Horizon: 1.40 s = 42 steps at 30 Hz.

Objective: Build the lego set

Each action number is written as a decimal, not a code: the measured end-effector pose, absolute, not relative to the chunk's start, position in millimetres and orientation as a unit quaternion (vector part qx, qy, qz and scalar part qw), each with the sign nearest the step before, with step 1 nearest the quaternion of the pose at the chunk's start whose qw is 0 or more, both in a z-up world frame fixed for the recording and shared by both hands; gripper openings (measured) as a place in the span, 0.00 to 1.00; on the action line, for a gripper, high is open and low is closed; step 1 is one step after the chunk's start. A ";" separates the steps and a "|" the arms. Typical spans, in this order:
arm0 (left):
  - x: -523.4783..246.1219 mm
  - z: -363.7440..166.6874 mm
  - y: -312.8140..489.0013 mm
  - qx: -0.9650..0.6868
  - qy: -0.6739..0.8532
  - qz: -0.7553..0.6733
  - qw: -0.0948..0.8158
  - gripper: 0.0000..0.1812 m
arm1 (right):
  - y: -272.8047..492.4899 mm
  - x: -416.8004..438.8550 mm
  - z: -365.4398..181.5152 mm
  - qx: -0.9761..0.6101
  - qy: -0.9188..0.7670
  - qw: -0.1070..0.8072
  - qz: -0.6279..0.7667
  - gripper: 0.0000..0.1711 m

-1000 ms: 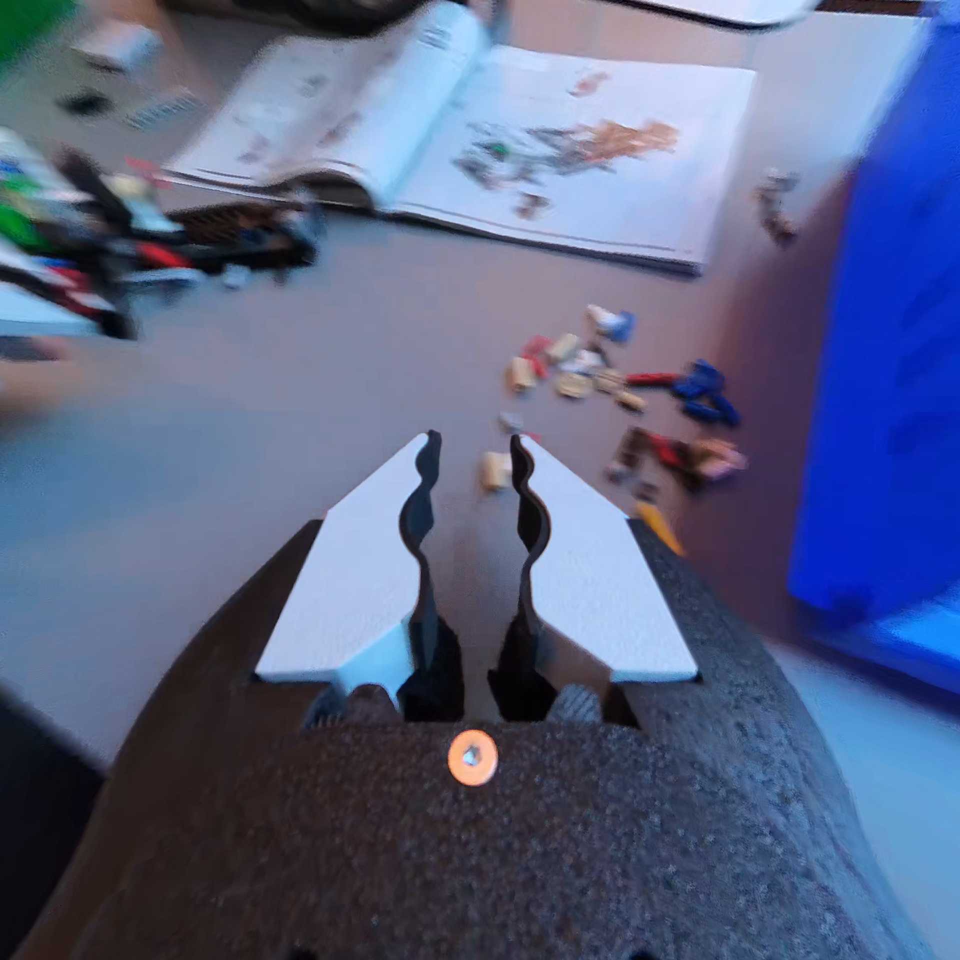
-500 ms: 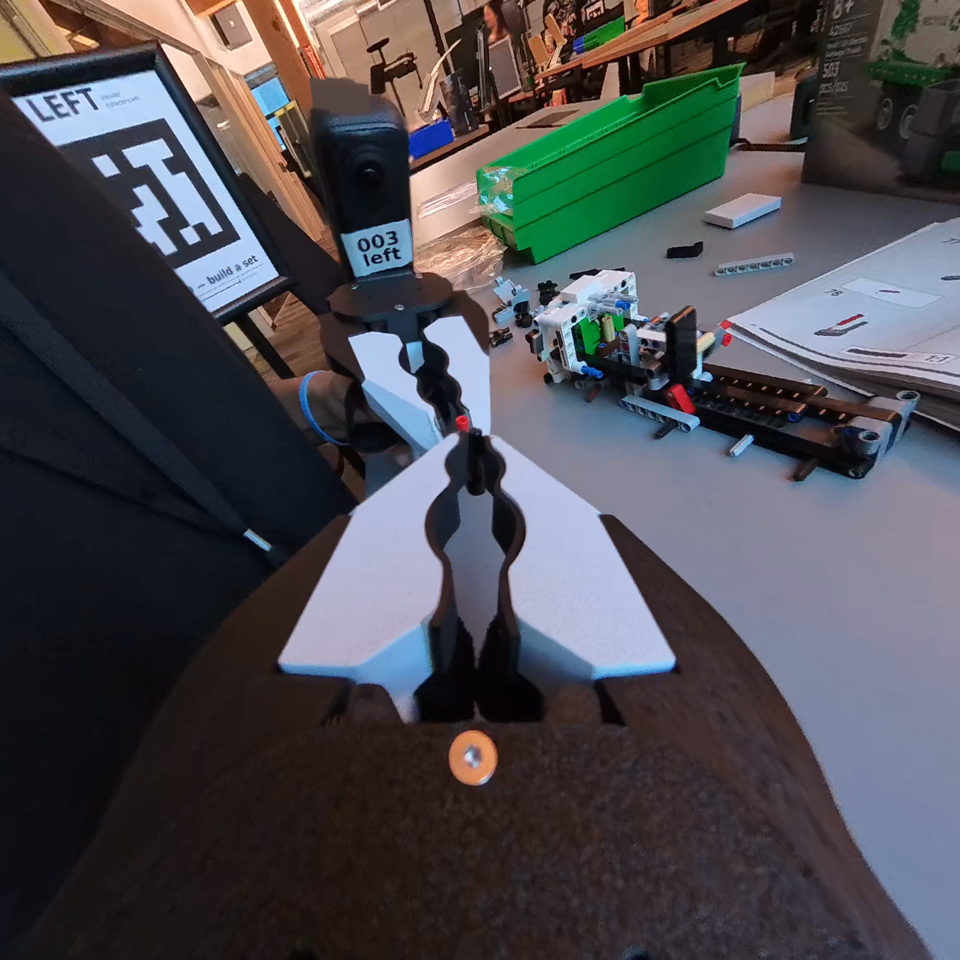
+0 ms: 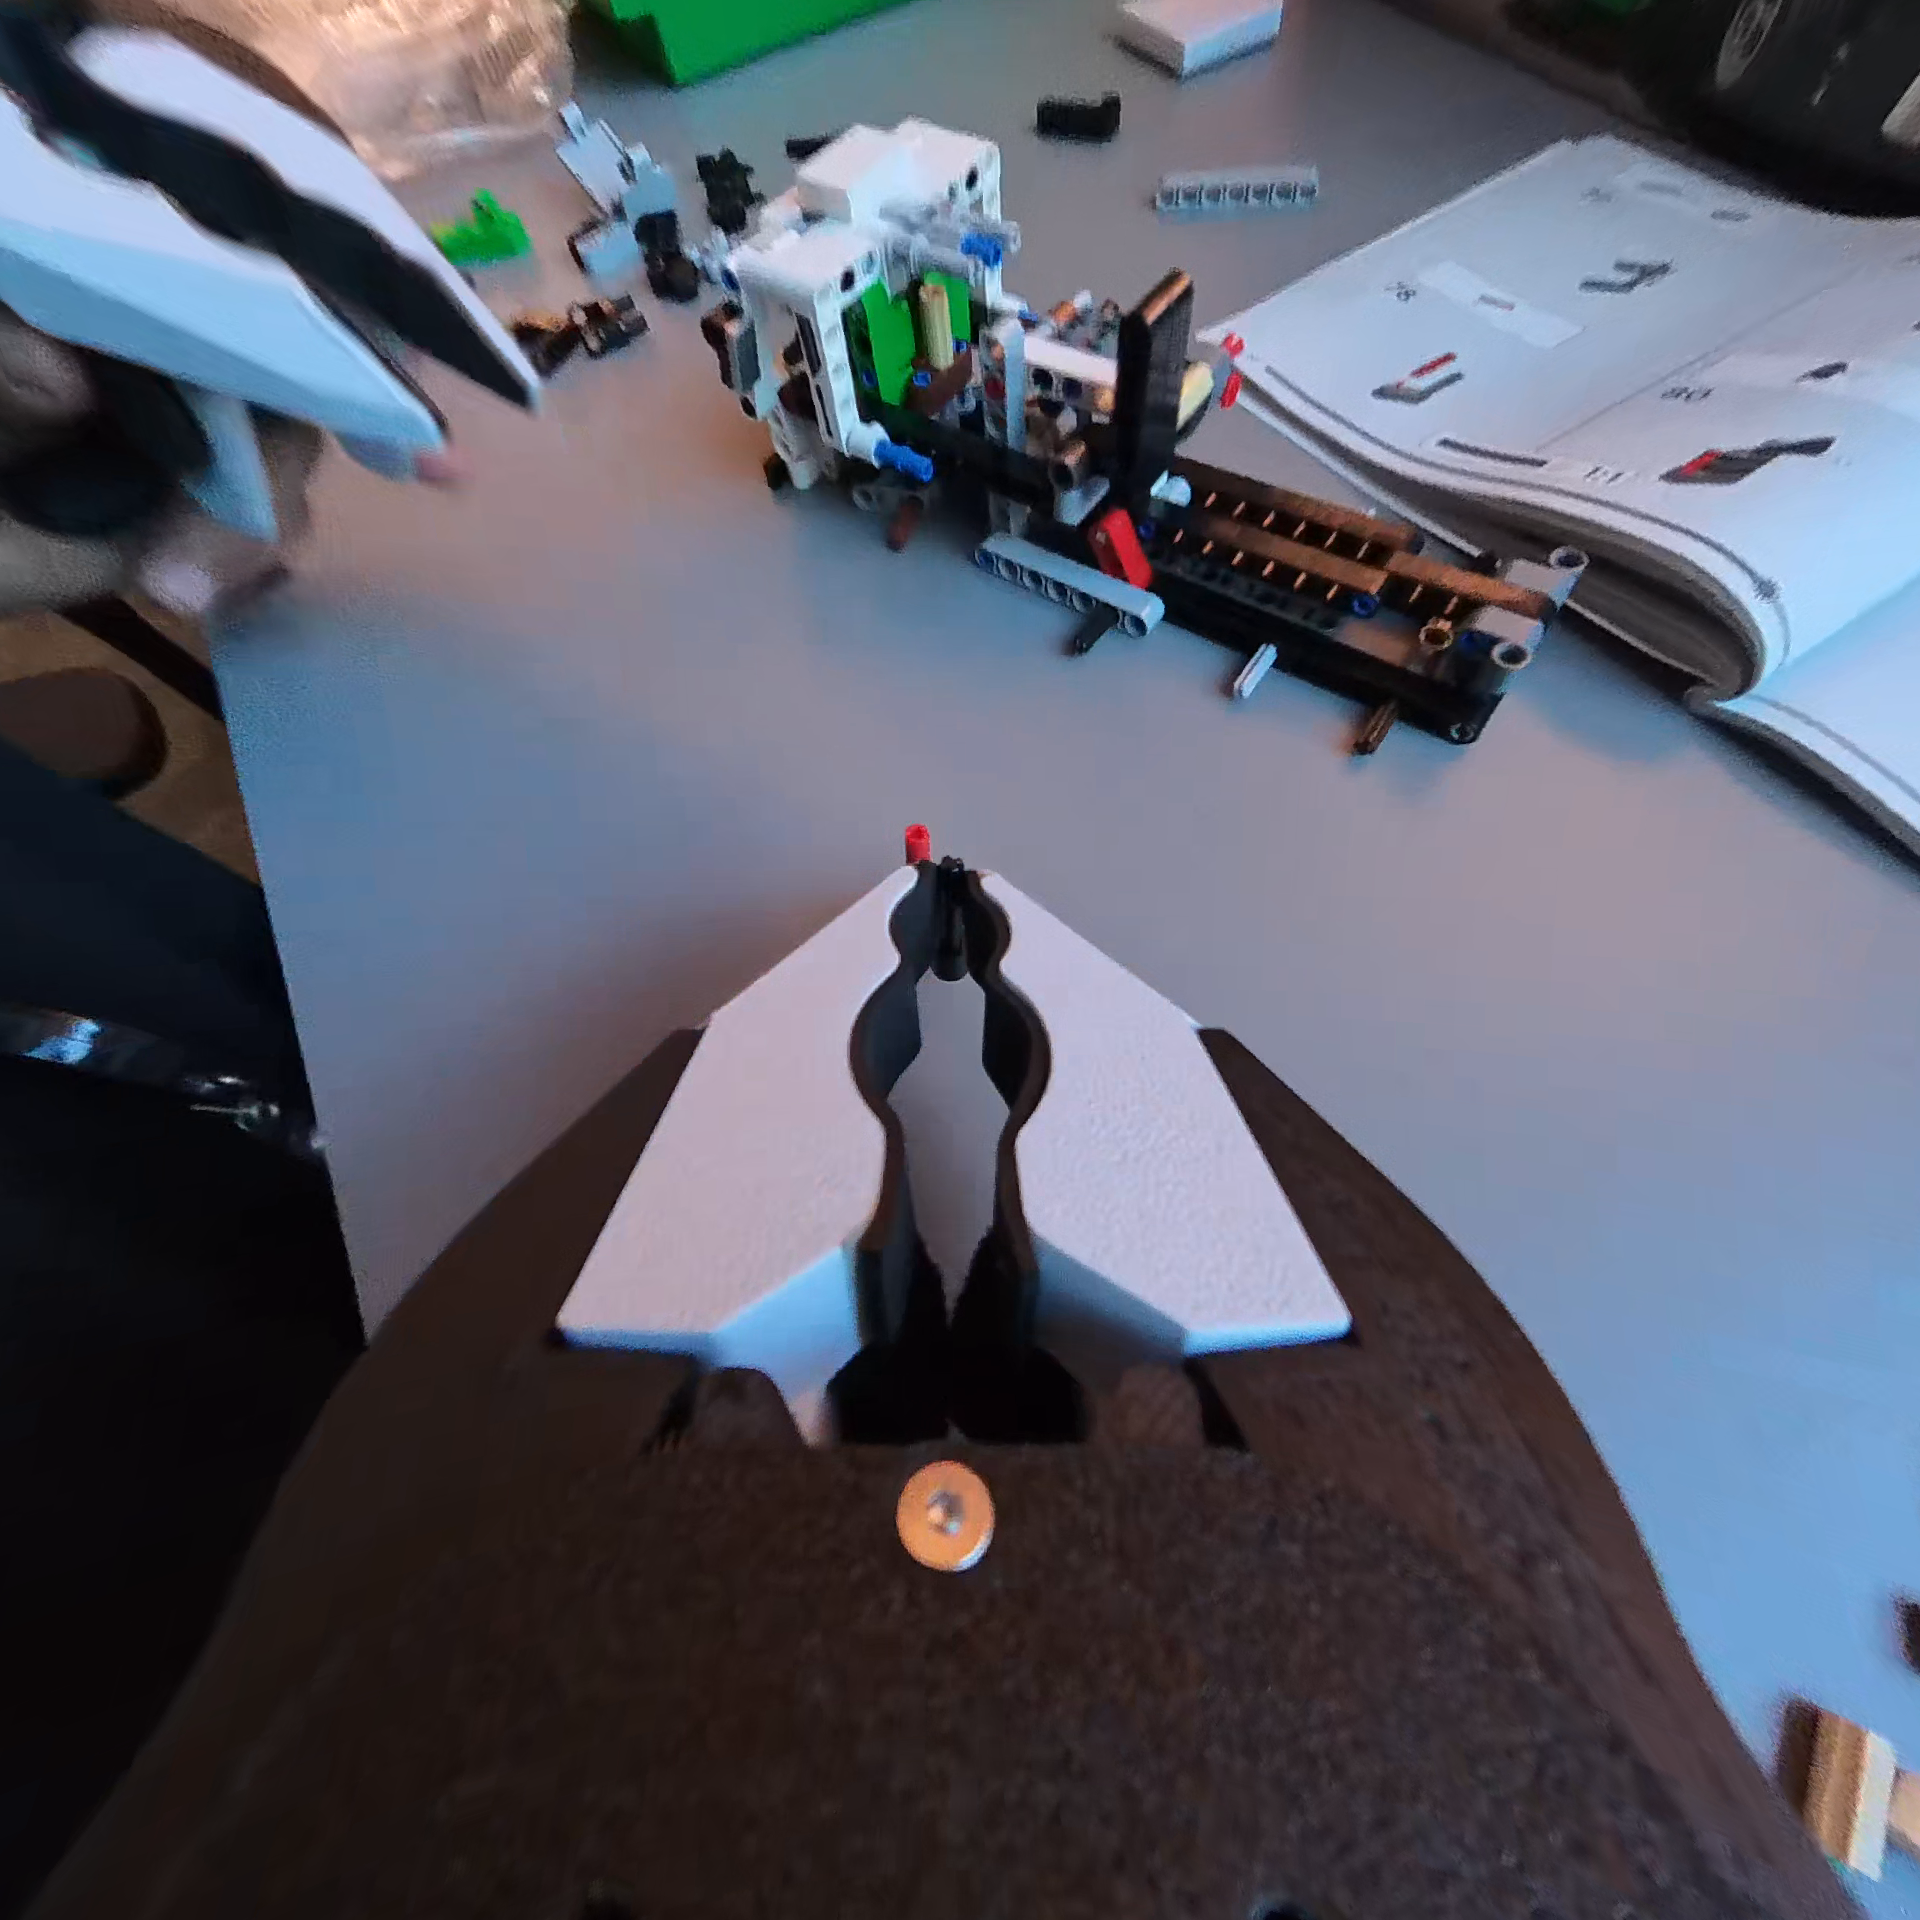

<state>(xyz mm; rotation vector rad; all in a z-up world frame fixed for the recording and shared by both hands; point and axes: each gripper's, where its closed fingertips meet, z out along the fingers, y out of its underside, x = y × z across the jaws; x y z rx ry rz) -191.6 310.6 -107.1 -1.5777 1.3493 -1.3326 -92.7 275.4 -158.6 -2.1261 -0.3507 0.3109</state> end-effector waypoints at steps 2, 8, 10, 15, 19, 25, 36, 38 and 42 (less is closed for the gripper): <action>-216.7 -106.1 333.7 -0.630 0.502 -0.472 0.358 0.09 | 276.7 -91.8 -164.3 -0.874 -0.150 0.451 0.102 0.02; -305.7 -125.5 423.5 -0.746 0.443 -0.284 0.408 0.11 | 277.8 -95.0 -169.1 -0.880 -0.159 0.440 0.083 0.02; -310.0 -128.1 439.8 -0.754 0.434 -0.267 0.414 0.11 | 278.0 -94.4 -169.0 -0.881 -0.155 0.441 0.081 0.02; -268.4 -145.1 465.2 -0.766 0.453 -0.246 0.386 0.14 | 275.0 -90.3 -163.1 -0.881 -0.135 0.447 0.076 0.06; -246.3 -171.5 478.2 -0.767 0.497 -0.186 0.360 0.15 | 264.9 -79.0 -151.1 -0.878 -0.112 0.462 0.055 0.06; -239.6 -181.9 487.9 -0.756 0.523 -0.161 0.359 0.15 | 246.6 -66.8 -152.4 -0.880 -0.079 0.466 0.054 0.05; -233.7 -182.9 487.2 -0.761 0.522 -0.164 0.349 0.08 | 243.5 -60.0 -162.7 -0.887 -0.088 0.449 0.062 0.04; -236.1 -175.3 486.1 -0.762 0.514 -0.171 0.355 0.08 | 243.1 -59.4 -163.0 -0.886 -0.087 0.450 0.068 0.04; -237.0 -142.4 474.8 -0.750 0.500 -0.222 0.373 0.08 | 243.1 -57.0 -165.6 -0.886 -0.086 0.449 0.078 0.04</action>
